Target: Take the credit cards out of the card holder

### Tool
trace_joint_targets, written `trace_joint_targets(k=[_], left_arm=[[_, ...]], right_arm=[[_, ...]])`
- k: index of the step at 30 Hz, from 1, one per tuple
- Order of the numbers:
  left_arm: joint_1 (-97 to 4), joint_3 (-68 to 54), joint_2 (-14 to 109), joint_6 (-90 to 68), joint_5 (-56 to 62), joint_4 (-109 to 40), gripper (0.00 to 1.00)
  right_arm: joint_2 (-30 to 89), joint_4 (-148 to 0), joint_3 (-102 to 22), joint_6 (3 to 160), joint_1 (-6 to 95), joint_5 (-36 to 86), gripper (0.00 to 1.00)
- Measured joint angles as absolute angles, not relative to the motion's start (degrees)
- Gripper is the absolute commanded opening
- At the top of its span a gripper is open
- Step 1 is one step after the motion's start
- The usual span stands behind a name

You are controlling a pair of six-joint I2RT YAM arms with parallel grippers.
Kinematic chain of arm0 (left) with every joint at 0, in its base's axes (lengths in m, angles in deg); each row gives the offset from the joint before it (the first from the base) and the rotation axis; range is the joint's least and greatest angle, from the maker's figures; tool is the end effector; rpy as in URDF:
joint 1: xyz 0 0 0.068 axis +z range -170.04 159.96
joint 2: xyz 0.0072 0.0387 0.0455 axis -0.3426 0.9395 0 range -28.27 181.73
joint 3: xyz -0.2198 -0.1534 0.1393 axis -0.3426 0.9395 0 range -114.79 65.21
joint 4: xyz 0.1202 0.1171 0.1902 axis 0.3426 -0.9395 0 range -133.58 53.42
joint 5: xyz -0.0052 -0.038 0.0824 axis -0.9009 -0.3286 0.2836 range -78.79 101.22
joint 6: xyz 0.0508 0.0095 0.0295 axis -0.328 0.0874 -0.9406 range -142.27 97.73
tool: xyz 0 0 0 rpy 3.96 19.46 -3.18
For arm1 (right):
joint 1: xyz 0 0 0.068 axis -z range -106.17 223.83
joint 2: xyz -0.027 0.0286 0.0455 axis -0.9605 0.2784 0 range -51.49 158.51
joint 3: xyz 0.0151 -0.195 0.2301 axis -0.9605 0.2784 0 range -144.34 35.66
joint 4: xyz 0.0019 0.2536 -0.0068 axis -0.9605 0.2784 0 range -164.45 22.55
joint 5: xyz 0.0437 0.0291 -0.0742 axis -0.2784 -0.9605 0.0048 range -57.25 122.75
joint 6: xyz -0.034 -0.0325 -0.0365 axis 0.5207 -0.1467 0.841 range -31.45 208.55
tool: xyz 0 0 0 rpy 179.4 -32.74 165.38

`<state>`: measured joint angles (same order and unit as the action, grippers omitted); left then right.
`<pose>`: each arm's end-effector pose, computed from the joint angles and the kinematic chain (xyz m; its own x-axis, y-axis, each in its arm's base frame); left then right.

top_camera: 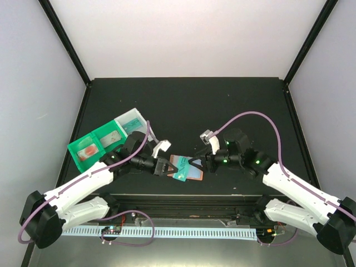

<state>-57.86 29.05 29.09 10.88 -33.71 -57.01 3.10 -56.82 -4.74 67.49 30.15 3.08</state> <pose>0.1249 -0.1360 0.2620 -0.9047 0.2123 -0.3693 0.4258 0.4200 -0.8015 0.1216 0.1461 0.2943 -0.6807 -0.2183 -0.6992 -0.7069 0.4461 0.5489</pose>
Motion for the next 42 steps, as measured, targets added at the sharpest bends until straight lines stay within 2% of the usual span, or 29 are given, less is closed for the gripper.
trace_joint_targets(k=[2, 5, 13, 16, 18, 22, 25, 32, 42], left_arm=[[-57.86, 29.86, 28.66, 11.25, -36.55, -55.02, 0.02], [-57.86, 31.04, 28.44, 11.95, -40.05, -52.72, 0.01], [-57.86, 31.76, 27.78, 12.63, -44.40, -49.97, 0.01], [-57.86, 32.31, 27.50, 13.55, -45.80, -48.09, 0.02], [-57.86, 32.66, 27.34, 13.79, -46.17, -47.54, 0.09], [-57.86, 32.72, 26.69, 14.44, -44.01, -48.62, 0.49], [-57.60, 32.53, 24.15, 15.80, -39.09, -49.84, 0.68], [-57.23, 32.44, 11.50, 24.58, -24.86, -49.71, 0.73], [-57.23, 38.23, 4.72, 37.90, -19.07, -39.52, 0.67]], right_arm=[[4.04, -55.64, -6.05, 68.26, 30.15, 2.27, 0.56], [6.53, -54.59, -8.06, 69.33, 30.15, 0.67, 0.51], [11.93, -53.89, -9.66, 71.41, 30.15, -6.91, 0.28], [11.95, -54.26, -9.59, 71.58, 30.15, -9.73, 0.10], [12.06, -54.85, -9.50, 71.62, 30.20, -11.09, 0.01], [12.06, -57.30, -9.18, 70.05, 30.33, -13.71, 0.01], [12.06, -60.06, -9.00, 67.06, 30.68, -13.64, 0.01], [11.75, -69.89, -8.56, 54.86, 32.32, -9.21, 0.01], [11.32, -82.63, -8.56, 39.54, 32.43, 0.85, 0.01]])
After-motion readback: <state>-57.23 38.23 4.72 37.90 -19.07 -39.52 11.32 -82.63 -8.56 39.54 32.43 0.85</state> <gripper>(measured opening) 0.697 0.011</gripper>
